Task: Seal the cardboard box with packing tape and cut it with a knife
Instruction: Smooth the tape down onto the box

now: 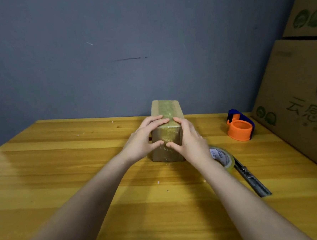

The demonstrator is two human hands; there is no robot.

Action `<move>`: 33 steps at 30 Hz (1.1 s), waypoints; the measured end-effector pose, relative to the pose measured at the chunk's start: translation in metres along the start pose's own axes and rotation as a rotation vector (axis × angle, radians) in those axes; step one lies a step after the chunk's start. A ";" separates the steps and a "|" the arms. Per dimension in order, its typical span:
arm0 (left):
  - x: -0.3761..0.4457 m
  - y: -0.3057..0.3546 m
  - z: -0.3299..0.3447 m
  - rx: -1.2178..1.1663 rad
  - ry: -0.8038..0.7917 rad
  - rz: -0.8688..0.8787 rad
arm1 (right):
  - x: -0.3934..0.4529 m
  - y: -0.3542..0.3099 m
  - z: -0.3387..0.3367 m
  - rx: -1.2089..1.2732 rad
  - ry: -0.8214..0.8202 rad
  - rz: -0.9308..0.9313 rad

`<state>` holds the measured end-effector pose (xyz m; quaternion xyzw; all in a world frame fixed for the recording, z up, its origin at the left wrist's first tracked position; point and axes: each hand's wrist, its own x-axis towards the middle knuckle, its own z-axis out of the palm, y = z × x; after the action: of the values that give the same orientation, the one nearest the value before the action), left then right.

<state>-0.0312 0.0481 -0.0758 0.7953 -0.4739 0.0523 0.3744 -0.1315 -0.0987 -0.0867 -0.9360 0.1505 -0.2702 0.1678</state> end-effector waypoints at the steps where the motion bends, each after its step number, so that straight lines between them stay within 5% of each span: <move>1: 0.000 0.000 0.000 0.000 -0.012 0.003 | 0.000 -0.001 0.000 0.033 -0.005 0.012; 8: 0.004 -0.002 0.002 -0.187 0.059 -0.048 | -0.002 -0.013 0.004 0.302 0.103 0.109; 16: 0.004 -0.003 0.004 -0.111 0.106 -0.042 | 0.001 -0.013 0.012 0.220 0.182 0.094; 33: 0.001 -0.004 0.001 0.004 0.014 0.024 | -0.001 -0.004 0.003 -0.036 0.033 0.034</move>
<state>-0.0280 0.0474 -0.0783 0.7899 -0.4806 0.0633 0.3755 -0.1301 -0.0944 -0.0878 -0.9315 0.1742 -0.2802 0.1530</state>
